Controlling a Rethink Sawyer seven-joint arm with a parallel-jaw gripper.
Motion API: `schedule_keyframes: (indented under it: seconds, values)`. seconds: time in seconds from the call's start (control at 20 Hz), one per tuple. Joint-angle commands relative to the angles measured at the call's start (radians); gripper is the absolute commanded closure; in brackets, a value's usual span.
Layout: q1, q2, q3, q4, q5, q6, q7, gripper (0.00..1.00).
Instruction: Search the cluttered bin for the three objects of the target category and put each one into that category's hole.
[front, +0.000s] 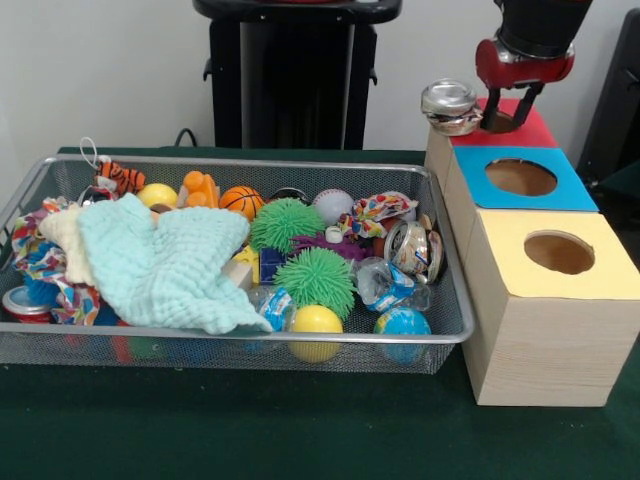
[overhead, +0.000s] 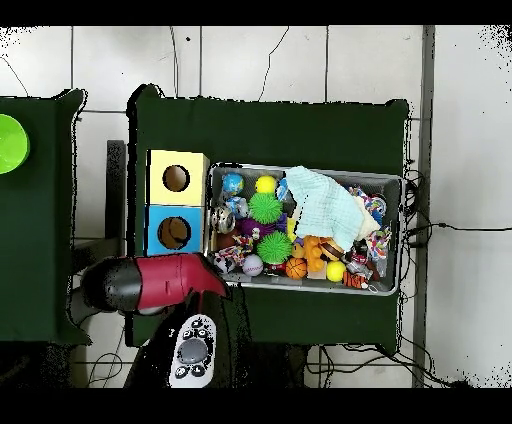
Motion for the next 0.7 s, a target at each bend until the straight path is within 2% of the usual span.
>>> schedule_keyframes:
  seconds: [0.05, 0.7]
  values:
    - [-0.012, -0.021, 0.032, -0.003, 0.052, 0.048, 0.211, 0.0]
    - [-0.006, -0.023, 0.01, -0.008, 0.042, 0.084, 0.21, 0.0]
